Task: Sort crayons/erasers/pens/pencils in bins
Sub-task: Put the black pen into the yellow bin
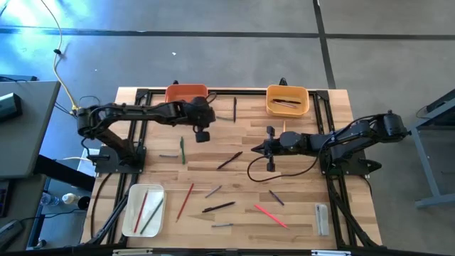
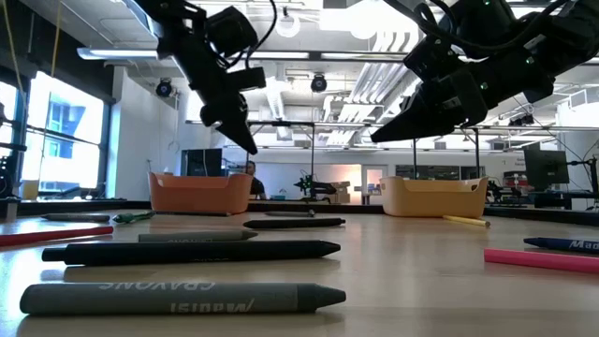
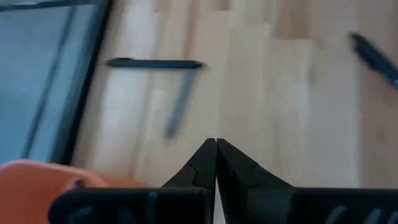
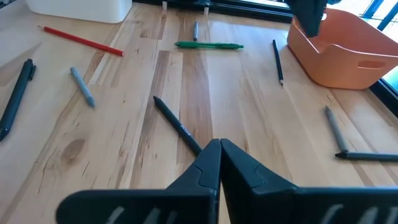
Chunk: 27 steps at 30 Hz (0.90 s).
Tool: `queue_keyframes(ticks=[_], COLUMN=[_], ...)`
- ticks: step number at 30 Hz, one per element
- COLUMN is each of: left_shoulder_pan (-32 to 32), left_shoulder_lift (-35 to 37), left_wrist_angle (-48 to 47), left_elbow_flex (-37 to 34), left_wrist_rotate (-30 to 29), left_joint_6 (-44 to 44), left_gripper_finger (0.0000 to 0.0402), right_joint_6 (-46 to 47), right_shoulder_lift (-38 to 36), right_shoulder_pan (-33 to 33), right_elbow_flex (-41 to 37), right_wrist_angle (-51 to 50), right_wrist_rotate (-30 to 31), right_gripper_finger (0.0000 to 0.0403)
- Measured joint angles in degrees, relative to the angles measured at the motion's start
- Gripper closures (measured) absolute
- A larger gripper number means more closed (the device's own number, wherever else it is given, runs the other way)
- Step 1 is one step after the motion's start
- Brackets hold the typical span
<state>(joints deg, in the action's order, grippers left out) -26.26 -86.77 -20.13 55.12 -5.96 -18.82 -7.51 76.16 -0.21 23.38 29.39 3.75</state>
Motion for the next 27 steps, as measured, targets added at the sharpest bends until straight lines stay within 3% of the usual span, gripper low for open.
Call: queue_keyframes(ticks=[5,8,12,15,21,27], left_shoulder_pan=[0.50,0.62,1.03,1.74,2.10,1.05], left_shoulder_lift=[-0.12,-0.06,0.29,0.54,0.62,2.14], left_wrist_angle=[6.97,15.08,28.34,40.49,61.24,71.95], left_elbow_flex=[-4.39,-9.38,-15.90,-20.36,-27.67,-33.95], left_wrist_rotate=[7.14,10.39,15.51,18.98,20.84,20.99], left_joint_6=[-1.86,-1.56,-0.89,0.96,4.05,5.66], left_gripper_finger=[0.0402,0.0402,0.0402,0.0402,0.0402,0.0401], right_joint_6=[0.85,0.97,-1.76,-3.02,-7.02,-10.62], right_shoulder_lift=[0.00,0.00,0.11,2.18,13.85,23.56], right_shoulder_pan=[-0.45,-1.74,-5.14,-9.22,-16.10,-21.74], right_elbow_flex=[0.00,0.40,4.32,10.72,27.09,38.92], right_wrist_angle=[0.39,0.73,-0.84,-6.03,-19.44,-29.90], right_wrist_rotate=[1.13,4.18,3.95,0.81,-5.30,-6.40], right_gripper_finger=[0.0403,0.0403,0.0403,0.0403,0.0403,0.0403])
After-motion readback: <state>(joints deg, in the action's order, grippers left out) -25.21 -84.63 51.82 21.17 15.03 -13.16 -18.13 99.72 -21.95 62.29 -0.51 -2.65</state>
